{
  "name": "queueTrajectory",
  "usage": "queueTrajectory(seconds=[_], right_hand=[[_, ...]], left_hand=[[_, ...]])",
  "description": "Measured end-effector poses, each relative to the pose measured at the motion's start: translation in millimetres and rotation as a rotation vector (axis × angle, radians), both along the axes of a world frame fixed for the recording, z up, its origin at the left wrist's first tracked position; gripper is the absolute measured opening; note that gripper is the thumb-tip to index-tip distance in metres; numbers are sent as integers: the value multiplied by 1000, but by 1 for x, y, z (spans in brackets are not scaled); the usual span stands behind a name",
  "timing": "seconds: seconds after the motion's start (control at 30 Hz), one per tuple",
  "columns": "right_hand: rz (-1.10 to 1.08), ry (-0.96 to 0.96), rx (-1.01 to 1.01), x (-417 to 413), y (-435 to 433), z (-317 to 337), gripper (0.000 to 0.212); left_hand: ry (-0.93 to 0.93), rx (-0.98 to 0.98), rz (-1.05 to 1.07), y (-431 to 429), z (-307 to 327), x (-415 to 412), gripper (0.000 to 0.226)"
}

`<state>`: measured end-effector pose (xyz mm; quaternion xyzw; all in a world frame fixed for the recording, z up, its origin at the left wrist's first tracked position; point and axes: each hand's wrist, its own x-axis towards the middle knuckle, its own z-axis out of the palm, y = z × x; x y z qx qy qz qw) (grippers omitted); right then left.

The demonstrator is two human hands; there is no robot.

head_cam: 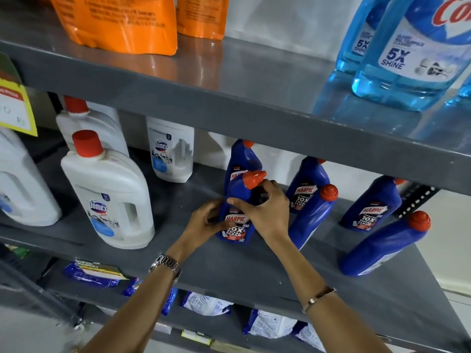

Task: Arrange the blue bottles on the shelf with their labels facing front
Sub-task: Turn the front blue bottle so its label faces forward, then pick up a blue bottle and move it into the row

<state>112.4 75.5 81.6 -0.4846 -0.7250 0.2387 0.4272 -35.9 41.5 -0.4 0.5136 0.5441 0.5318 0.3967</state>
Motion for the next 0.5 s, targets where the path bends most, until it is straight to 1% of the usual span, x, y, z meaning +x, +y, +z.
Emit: queueTrajectory(seconds=[0.2, 0.3, 0.33, 0.4, 0.47, 0.5], right_hand=[[46, -98, 7, -7, 1, -9, 48], [97, -87, -43, -3, -3, -9, 46], [120, -83, -56, 0, -6, -10, 46], [116, -36, -19, 13, -17, -12, 48], [-4, 120, 102, 36, -28, -16, 47], [-90, 215, 164, 50, -31, -18, 46]], left_hand=[[-46, -57, 16, 1, -11, -2, 49], [-53, -80, 44, -3, -11, 2, 52], [-73, -62, 75, -7, -11, 7, 55], [-121, 26, 233, -20, -15, 19, 64], [-117, 126, 445, -37, -23, 40, 65], [-104, 155, 500, -44, -28, 54, 64]])
